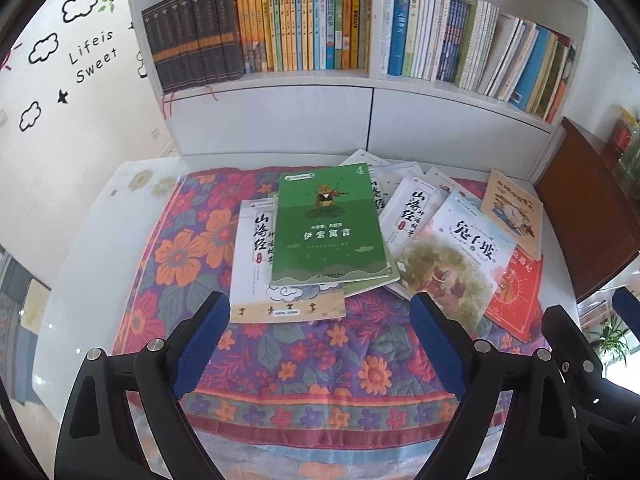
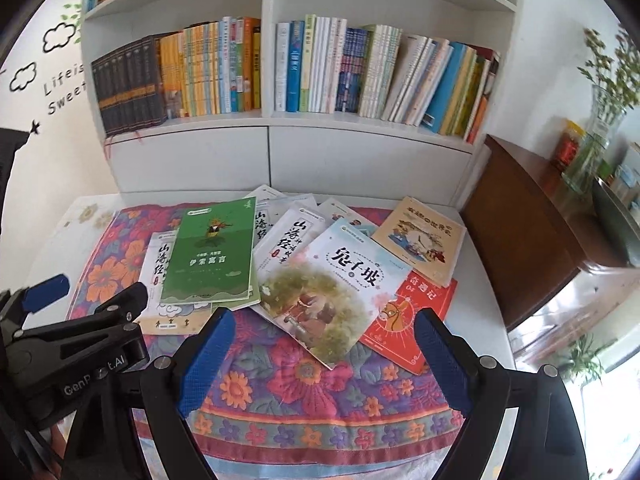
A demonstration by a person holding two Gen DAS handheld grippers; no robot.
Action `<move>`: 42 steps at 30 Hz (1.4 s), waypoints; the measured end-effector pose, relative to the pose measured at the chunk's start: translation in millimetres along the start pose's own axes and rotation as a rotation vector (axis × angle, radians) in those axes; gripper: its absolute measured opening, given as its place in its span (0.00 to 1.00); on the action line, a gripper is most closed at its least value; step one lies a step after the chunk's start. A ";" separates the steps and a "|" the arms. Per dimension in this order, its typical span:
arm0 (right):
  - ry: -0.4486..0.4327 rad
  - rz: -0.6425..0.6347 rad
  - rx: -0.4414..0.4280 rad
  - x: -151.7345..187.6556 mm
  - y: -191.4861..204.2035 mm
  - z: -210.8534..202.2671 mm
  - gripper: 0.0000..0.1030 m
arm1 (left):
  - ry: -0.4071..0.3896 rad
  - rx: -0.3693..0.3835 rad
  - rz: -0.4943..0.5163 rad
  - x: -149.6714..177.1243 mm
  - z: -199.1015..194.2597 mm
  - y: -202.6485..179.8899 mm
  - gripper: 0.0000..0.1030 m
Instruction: Organize books
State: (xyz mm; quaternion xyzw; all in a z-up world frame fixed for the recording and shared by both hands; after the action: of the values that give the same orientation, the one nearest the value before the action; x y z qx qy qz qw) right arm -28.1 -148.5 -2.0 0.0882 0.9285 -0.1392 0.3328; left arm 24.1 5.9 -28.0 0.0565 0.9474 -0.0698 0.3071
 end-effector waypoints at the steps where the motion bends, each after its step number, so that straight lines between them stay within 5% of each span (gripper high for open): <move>1: 0.009 -0.002 0.000 0.5 1.0 1.4 0.87 | -0.009 -0.003 -0.004 -0.4 0.7 0.8 0.88; 7: 0.029 0.053 -0.003 2.9 3.4 3.0 0.88 | -0.086 -0.139 -0.018 -0.9 -0.4 4.4 0.88; 9: 0.027 0.061 0.031 3.8 5.3 3.2 0.88 | -0.109 -0.120 -0.047 -3.0 2.1 9.2 0.87; 15: 0.092 0.168 0.078 10.2 6.3 16.1 0.88 | 0.086 -0.051 -0.276 12.7 19.2 28.3 0.84; 20: 0.115 0.240 0.068 16.7 6.6 23.3 0.88 | 0.129 -0.023 -0.333 19.2 26.9 28.4 0.83; 27: 0.189 0.372 -0.066 28.4 11.2 38.6 0.88 | 0.140 0.081 -0.462 25.3 41.2 37.1 0.84; 31: 0.236 0.364 -0.129 35.9 26.4 46.7 0.83 | 0.140 0.067 -0.417 23.3 42.0 33.2 0.80; 35: 0.222 0.307 -0.126 30.4 33.1 46.4 0.85 | 0.109 0.073 -0.341 16.3 40.6 36.0 0.81; 42: 0.212 0.196 -0.086 22.5 29.6 57.4 0.85 | 0.100 -0.026 -0.127 -0.1 47.2 47.8 0.81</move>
State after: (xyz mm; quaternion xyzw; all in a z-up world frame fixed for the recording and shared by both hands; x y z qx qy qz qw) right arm -3.6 -137.1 -64.8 0.1781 0.9505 -0.0560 0.2485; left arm 58.5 45.1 -70.4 -0.0042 0.9641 -0.0737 0.2552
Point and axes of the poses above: each gripper's, at about its wrist camera, not at the fingertips, and z roughly the way its jaws point, y to its left, x to its underside, the point moved 4 cm from there along z, roughly the way its jaws point, and after that the axes turned 9 degrees about x, right-handed, at the moved point
